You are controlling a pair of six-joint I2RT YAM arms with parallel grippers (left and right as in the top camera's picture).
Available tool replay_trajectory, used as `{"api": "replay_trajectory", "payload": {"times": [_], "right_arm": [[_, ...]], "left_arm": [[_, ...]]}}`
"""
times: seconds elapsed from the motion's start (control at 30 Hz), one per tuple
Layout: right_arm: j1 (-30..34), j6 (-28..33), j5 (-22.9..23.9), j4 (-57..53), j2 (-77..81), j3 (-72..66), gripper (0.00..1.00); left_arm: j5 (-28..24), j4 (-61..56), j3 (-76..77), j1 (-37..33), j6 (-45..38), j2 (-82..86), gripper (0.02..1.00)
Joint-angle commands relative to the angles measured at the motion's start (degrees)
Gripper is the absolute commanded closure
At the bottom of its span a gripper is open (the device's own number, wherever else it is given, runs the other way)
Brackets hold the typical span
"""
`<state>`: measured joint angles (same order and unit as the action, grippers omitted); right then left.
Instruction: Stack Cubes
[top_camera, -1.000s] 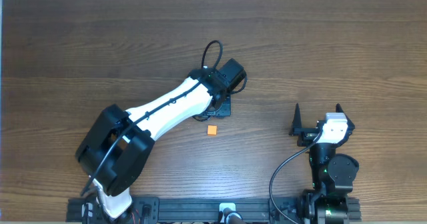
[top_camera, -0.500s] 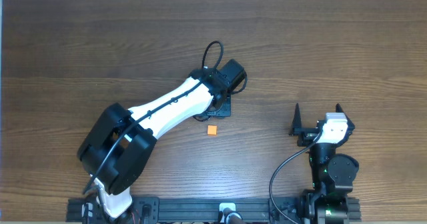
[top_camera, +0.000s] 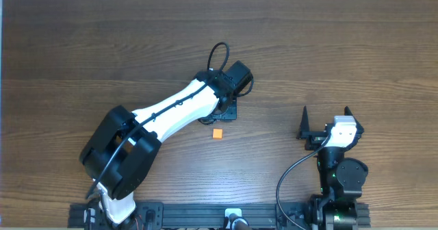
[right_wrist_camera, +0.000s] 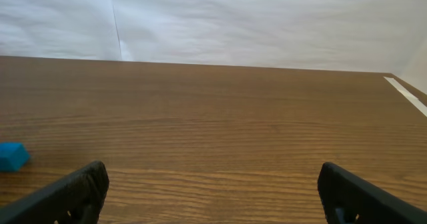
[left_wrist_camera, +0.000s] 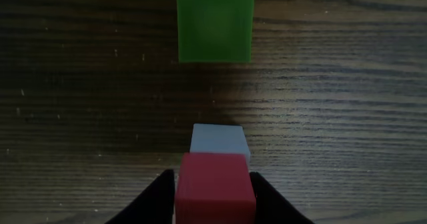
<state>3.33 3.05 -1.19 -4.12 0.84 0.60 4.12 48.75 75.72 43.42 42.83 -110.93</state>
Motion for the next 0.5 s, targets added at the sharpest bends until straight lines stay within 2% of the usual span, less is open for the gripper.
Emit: {"api": "replay_trajectory", "payload": {"times": [0.03,0.27,0.5], "right_arm": [[-0.04,0.02,-0.48,-0.13,-0.46,-0.31,0.009],[-0.04,0.02,-0.48,-0.13,-0.46,-0.31,0.012],[-0.04,0.02,-0.48,-0.11,-0.46,-0.31,0.009]], "left_arm": [[0.87,-0.13,0.76,-0.46,-0.66,-0.87,0.627],[0.87,-0.13,0.76,-0.46,-0.66,-0.87,0.612],[0.87,-0.13,0.76,-0.46,-0.63,-0.87,0.557]]}}
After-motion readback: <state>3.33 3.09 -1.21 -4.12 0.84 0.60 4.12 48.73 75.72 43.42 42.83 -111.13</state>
